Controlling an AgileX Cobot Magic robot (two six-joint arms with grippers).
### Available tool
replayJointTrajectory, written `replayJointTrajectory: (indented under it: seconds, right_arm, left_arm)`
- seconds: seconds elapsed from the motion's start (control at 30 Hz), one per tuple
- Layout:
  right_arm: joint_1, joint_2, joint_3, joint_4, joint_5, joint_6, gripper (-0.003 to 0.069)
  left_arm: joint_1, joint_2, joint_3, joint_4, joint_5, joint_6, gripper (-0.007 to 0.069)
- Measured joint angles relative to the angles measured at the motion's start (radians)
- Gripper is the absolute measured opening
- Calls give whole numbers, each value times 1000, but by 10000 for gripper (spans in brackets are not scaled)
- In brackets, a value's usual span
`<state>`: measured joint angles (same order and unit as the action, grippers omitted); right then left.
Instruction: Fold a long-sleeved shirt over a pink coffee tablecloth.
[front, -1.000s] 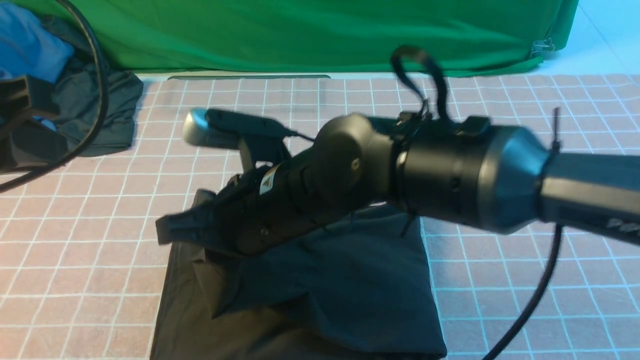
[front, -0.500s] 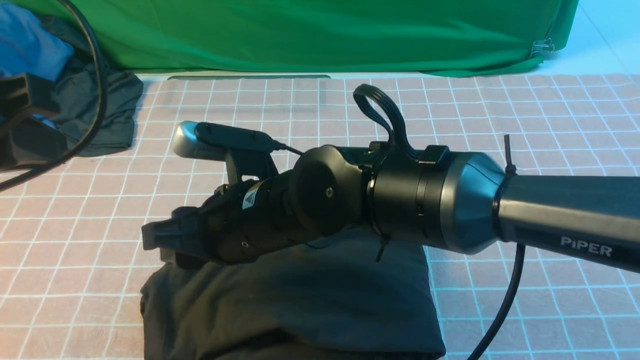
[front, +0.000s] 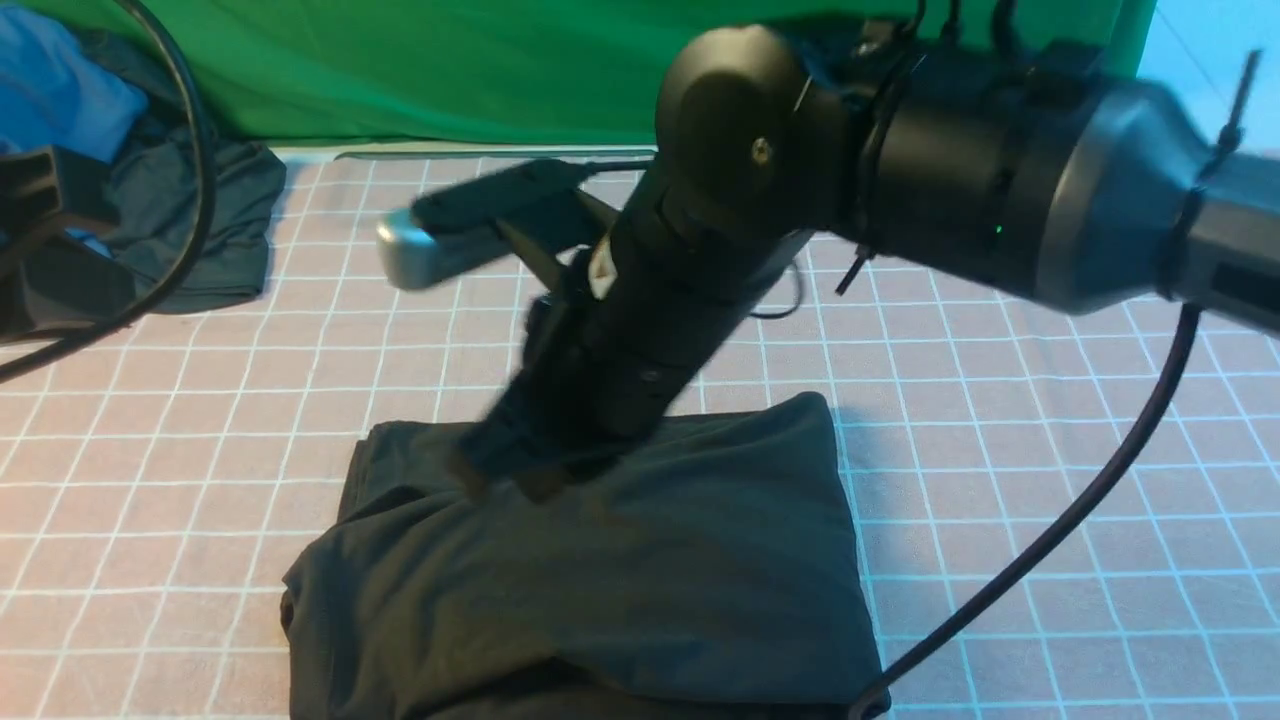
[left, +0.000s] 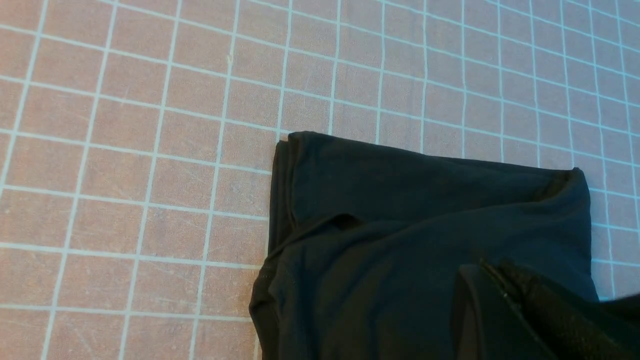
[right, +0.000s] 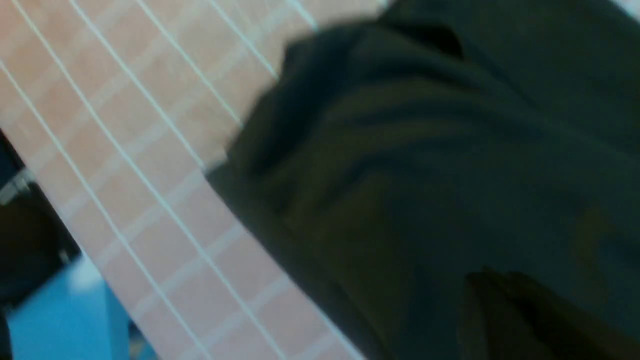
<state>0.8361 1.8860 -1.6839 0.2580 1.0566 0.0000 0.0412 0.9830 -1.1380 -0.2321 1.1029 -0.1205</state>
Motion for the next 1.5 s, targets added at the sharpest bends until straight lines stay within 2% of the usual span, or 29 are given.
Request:
replayJointTrajectory:
  seconds: [0.2,0.5,0.7,0.8,0.97,1.03,1.2,1.33,1.5]
  right_arm:
    - [23,67,8,-15,36,-7,38]
    - [109,252,16,-23,44,-19,38]
    - [124,230,-17,-38,52,-28,38]
    - [109,182,-59,-83,88,-28,38]
    - [20,38,-113,-223,142,0,38]
    - [-45,-13,-105,-247,148,28,38]
    - [-133,-55,10,-258,151,44,38]
    - [-133,-55,147,-216,144,43,38]
    - [-90,-54,270,-175,67,26,38]
  left_arm:
    - [0,20,0,0,-1,-2,29]
    - [0,31,0,0,-1,-3,29]
    - [0,32,0,0,-1,-2,29]
    - [0,32,0,0,-1,-2,29]
    - [0,32,0,2,-1,-2,29]
    - [0,32,0,9,-1,-2,29]
    - [0,32,0,11,-1,-2,29]
    - [0,32,6,-14,-9,-2,29]
    - [0,47,85,-108,-70,28,29]
